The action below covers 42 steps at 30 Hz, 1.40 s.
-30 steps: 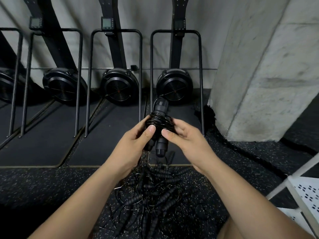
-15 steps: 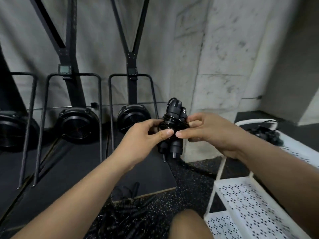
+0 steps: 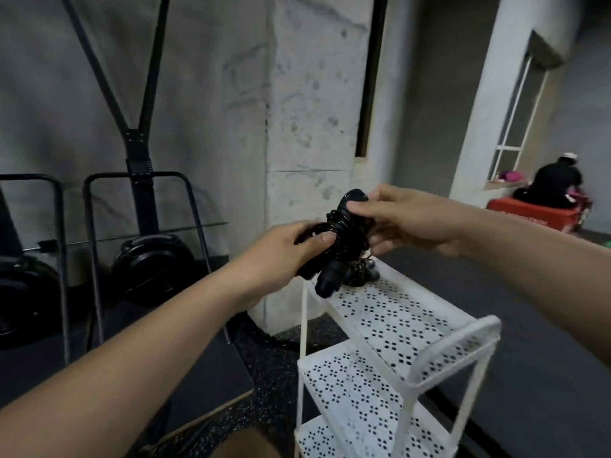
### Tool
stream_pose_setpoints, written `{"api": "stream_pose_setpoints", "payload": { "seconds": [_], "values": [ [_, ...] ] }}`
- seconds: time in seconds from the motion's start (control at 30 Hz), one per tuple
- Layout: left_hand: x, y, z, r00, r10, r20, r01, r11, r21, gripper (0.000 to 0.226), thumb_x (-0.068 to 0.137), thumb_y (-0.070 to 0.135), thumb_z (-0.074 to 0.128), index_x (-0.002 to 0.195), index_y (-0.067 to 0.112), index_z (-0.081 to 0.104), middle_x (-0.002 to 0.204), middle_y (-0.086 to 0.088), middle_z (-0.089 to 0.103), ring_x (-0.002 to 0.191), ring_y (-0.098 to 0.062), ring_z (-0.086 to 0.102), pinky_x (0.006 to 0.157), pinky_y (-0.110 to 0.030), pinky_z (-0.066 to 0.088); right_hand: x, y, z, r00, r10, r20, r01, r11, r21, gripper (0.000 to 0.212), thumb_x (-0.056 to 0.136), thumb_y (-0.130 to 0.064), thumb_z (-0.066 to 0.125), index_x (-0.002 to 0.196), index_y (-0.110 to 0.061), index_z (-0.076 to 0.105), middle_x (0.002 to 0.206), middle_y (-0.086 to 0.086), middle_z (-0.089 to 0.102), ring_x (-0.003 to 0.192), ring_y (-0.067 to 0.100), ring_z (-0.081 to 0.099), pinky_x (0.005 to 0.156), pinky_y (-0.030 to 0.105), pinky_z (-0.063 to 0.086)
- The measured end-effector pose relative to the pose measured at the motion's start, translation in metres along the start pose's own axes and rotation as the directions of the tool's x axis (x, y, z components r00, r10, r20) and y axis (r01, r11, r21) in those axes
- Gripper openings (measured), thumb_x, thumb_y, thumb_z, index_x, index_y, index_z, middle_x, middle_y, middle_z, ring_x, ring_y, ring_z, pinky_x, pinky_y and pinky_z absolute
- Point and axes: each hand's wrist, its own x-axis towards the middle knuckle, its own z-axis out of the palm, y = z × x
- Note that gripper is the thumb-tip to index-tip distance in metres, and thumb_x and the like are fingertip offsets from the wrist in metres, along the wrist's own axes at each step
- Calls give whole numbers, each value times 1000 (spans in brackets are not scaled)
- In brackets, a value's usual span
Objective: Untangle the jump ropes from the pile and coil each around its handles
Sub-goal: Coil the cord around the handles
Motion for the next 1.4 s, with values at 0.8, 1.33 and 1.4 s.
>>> {"api": "stream_pose_setpoints", "payload": {
  "seconds": [0.8,1.33,1.4],
  "values": [
    [81,-52,119,992,-44,118,-20,870,492,79,84,34,87,152,27,47,126,2,72,115,-21,67,94,-37,56,23,130,-77,975,132,-181,-166,968,-187,27,100,-34,77,114,-12,77,99,16,79,71,23,72,66,28,63],
    [67,-76,121,996,4,91,-51,850,524,81,77,33,88,148,32,49,126,8,59,112,-5,55,92,-23,48,37,174,-69,949,131,-288,-271,805,-528,44,90,-58,81,108,-20,67,94,0,80,69,15,80,87,47,65],
    [67,-77,120,998,29,61,-57,846,531,75,78,32,86,145,31,52,124,8,60,114,-8,57,95,-26,51,37,171,-71,954,196,-227,-282,839,-464,41,91,-54,82,109,-18,71,89,2,82,75,18,81,89,43,65]
  ]
}}
